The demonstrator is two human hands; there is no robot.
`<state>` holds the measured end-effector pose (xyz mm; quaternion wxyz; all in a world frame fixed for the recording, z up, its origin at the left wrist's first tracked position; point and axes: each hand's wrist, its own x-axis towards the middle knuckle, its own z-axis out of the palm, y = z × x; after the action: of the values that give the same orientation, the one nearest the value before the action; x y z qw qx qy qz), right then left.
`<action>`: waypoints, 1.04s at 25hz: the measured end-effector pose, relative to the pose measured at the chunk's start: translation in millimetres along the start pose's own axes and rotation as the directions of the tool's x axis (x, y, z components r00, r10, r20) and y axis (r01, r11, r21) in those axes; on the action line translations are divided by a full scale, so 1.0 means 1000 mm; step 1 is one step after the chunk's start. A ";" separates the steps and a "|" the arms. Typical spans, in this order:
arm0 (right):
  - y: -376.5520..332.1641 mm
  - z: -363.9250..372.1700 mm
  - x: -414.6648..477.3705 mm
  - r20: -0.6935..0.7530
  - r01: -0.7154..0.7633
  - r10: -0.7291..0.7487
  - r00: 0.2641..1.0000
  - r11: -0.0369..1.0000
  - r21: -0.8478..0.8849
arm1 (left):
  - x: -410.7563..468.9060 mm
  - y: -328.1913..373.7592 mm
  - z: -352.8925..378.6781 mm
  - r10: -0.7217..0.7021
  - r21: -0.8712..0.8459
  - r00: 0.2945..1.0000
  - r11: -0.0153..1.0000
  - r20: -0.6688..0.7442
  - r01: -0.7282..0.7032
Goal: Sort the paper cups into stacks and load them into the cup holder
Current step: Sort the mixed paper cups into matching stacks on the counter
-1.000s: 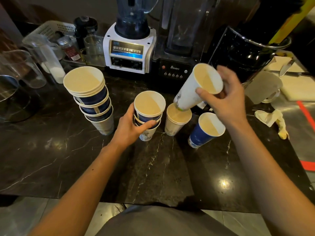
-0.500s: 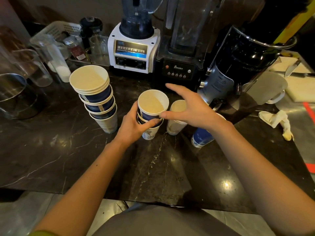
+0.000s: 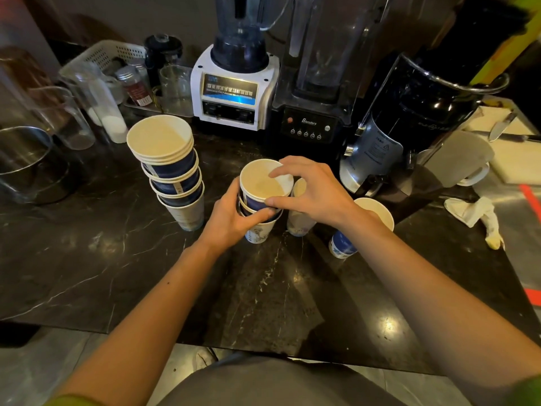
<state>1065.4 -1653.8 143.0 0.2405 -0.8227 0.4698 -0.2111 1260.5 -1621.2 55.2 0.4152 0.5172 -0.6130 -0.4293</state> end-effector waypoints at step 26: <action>0.034 -0.048 -0.046 -0.288 -0.149 0.172 0.942 0.984 0.099 | 0.004 -0.005 0.003 -0.047 -0.017 0.999 0.999 -0.013 0.047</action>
<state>993.3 -1637.9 155.3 0.2151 -0.7313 0.5574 -0.3290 1258.4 -1625.0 50.0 0.4133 0.5307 -0.5945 -0.4406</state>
